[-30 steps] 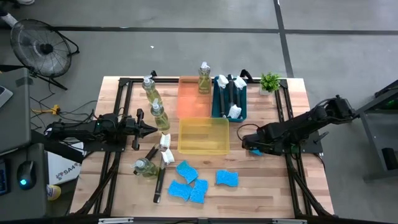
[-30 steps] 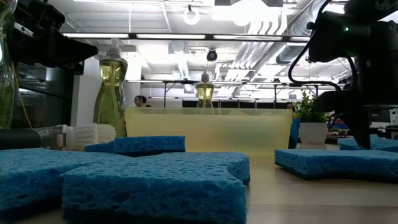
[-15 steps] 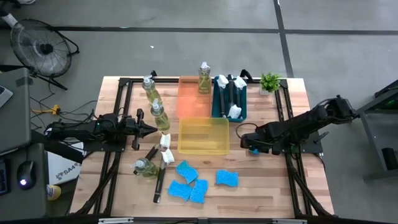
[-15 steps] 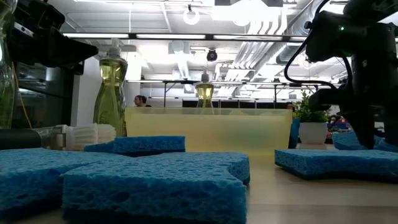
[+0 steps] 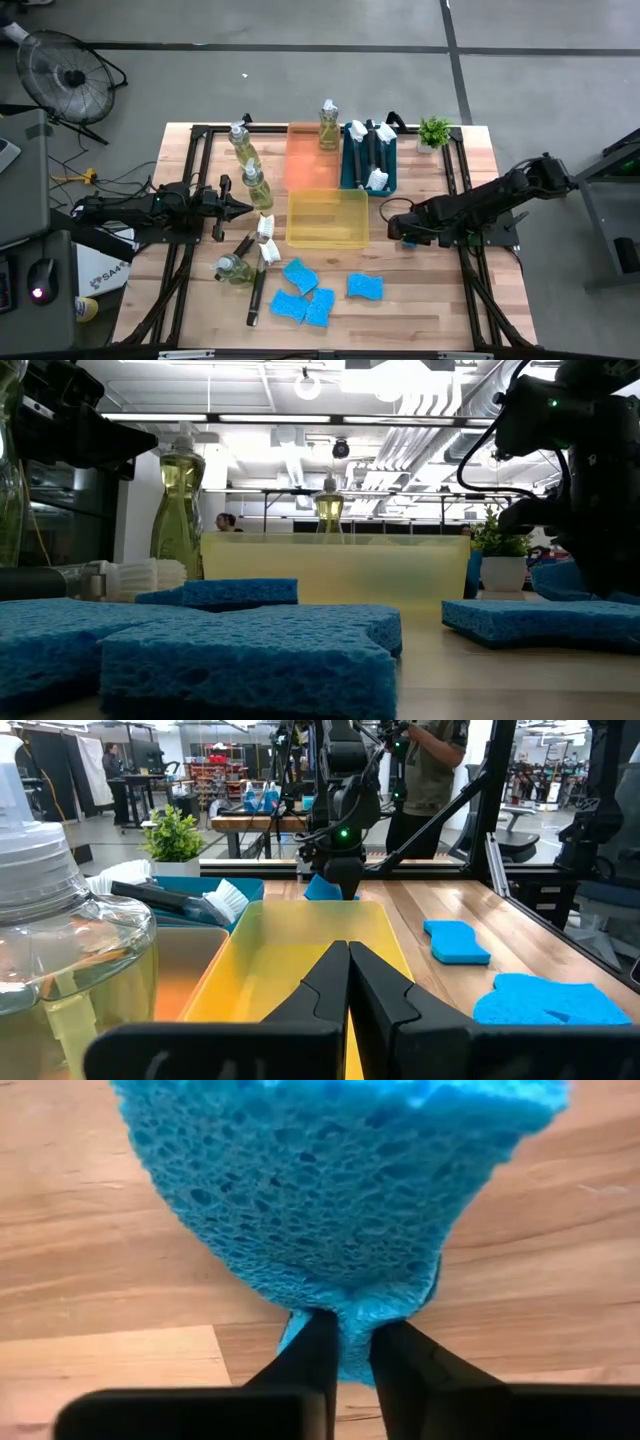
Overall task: Pick & Place Kitchen Sink Supplies
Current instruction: Put the sponge into the yellow bin
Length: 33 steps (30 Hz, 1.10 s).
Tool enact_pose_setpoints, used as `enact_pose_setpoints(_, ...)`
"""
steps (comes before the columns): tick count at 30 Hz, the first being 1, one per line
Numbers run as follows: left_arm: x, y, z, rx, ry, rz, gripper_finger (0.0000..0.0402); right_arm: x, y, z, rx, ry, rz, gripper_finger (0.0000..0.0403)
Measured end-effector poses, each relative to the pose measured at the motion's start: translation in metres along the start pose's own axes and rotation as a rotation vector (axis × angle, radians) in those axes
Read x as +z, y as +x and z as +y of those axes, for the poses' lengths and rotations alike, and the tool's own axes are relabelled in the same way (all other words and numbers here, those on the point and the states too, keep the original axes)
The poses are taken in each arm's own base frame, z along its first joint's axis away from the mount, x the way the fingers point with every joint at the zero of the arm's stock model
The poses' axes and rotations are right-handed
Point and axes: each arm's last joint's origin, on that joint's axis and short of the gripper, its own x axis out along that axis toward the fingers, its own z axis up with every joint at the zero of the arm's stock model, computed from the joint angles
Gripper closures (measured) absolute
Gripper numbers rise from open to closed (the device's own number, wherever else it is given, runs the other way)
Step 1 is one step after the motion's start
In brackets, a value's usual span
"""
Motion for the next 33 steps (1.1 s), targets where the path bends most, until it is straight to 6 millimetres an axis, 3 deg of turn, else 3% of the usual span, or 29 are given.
enact_pose_setpoints(11,0.000,0.000,0.000,0.000,0.000,0.000,0.0401,0.002,-0.008,-0.005,0.027,-0.027,-0.007,0.0389)
enact_pose_setpoints(15,0.000,0.000,0.000,0.000,0.000,0.000,0.0401,0.001,-0.020,-0.003,0.059,-0.057,-0.001,0.0390)
enact_pose_setpoints(20,0.000,0.000,0.000,0.000,0.000,0.000,0.0401,0.002,-0.042,0.008,0.141,-0.123,0.030,0.0390)
enact_pose_setpoints(33,0.000,0.000,0.000,0.000,0.000,0.000,0.0401,0.015,-0.108,0.062,0.388,-0.326,0.003,0.0386)
